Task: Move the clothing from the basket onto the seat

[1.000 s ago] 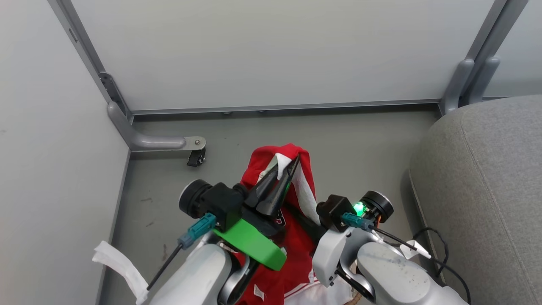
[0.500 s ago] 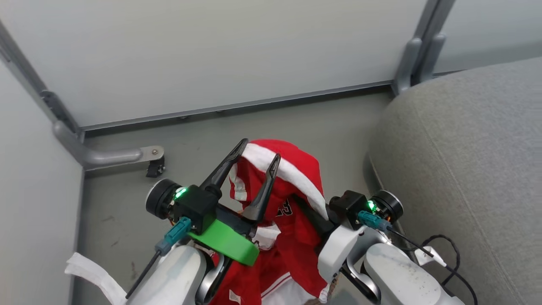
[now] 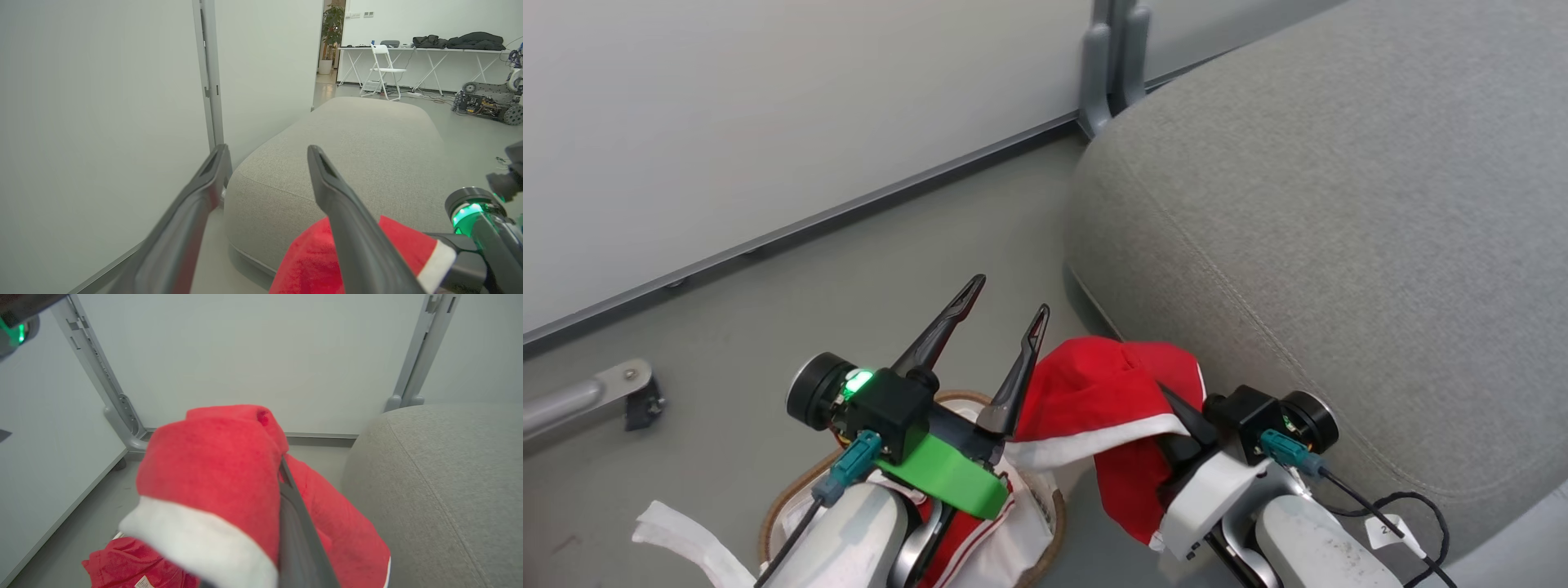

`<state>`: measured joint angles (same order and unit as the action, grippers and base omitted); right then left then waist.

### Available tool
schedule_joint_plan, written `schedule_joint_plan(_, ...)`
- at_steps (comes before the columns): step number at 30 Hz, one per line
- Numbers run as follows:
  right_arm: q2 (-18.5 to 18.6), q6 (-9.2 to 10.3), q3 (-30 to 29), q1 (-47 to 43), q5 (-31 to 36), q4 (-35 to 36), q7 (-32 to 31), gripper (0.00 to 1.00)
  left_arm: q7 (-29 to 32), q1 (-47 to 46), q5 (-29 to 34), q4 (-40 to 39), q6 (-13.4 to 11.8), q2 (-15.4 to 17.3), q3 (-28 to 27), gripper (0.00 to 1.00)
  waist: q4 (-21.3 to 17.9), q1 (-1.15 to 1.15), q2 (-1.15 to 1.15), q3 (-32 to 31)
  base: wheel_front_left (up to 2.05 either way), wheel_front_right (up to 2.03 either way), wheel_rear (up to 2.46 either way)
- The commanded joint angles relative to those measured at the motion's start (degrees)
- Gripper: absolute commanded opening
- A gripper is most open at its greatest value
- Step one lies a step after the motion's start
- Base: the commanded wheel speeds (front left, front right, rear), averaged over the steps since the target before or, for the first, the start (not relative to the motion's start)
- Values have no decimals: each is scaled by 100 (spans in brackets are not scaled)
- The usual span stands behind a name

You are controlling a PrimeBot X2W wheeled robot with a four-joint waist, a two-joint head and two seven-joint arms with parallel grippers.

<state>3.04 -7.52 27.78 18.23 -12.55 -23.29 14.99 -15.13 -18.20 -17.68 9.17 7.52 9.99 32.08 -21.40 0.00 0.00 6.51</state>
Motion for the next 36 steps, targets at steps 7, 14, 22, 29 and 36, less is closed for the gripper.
schedule_joint_plan(7,66,6,-401,80,394,409,29,0,-3,101,77,-153,-7,138,-32,100,-921,0,0,566,0,0,0)
schedule_joint_plan(14,830,7,-862,1243,892,605,29,0,-3,-187,109,-445,-7,425,213,100,-664,0,0,1287,0,0,0)
schedule_joint_plan(22,1724,6,-1548,2922,1472,420,-15,0,-3,-512,-36,-735,-7,966,434,100,-114,0,0,2256,0,0,0)
schedule_joint_plan(29,2051,7,-2162,3903,1960,45,-382,0,-3,-832,-120,-932,-7,1284,484,100,256,0,0,2926,0,0,0)
schedule_joint_plan(36,2038,7,-3453,4107,2508,-516,-641,0,-3,-982,-201,-1001,-7,1508,491,100,580,0,0,3394,0,0,0)
